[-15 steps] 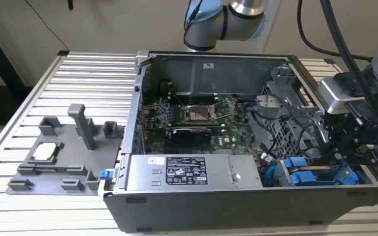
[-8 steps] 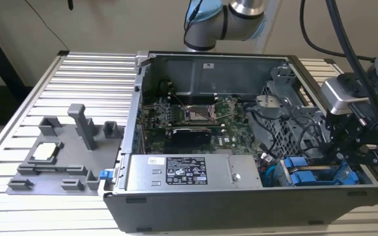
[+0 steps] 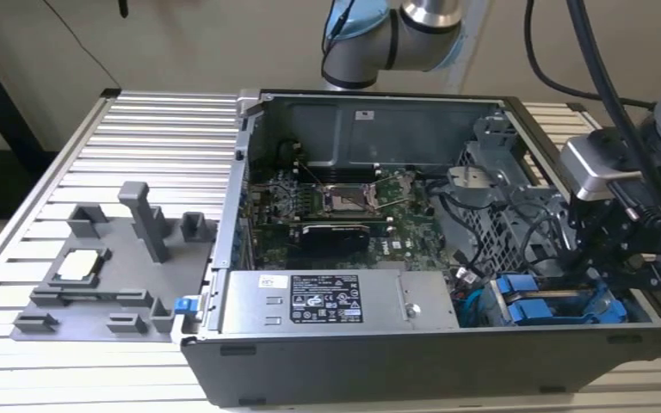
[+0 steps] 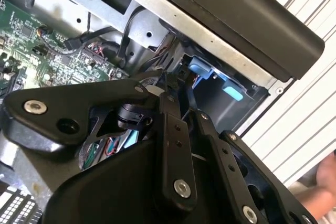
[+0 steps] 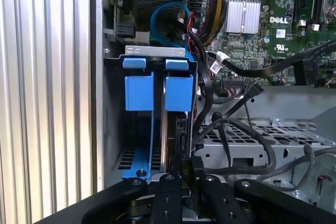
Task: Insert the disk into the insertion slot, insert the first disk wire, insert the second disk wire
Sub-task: 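Insert the first disk wire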
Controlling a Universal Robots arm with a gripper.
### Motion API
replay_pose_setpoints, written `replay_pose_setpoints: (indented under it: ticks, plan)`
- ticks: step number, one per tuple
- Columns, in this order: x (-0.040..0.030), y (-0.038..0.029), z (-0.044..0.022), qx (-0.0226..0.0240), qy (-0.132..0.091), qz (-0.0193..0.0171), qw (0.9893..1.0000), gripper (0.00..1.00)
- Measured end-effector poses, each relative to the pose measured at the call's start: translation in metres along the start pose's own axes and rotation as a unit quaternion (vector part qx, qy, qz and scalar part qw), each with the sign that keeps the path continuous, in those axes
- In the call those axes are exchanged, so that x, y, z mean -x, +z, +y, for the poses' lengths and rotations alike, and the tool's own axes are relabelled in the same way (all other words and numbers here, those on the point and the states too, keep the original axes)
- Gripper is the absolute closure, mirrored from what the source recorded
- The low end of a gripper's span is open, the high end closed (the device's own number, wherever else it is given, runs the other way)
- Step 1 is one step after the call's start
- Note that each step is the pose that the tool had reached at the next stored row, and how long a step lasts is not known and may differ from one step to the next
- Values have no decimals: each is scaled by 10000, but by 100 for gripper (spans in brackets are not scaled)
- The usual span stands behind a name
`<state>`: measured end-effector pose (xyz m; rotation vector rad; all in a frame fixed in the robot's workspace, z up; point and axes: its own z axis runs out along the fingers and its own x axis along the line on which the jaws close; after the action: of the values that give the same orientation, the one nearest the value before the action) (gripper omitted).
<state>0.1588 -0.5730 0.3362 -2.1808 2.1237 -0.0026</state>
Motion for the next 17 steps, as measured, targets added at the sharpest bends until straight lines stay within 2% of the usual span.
replay_pose_setpoints:
  ticks: [4, 8, 13, 14, 17]
  plan:
    - [-3, 40, 3, 1, 6, 6, 10000, 81]
    - [-3, 47, 4, 1, 7, 4, 10000, 81]
    - [-3, 51, 4, 1, 8, 1, 10000, 80]
    - [-4, 50, 4, 1, 8, 2, 10000, 73]
    - [-1, 17, 2, 2, 8, 2, 10000, 73]
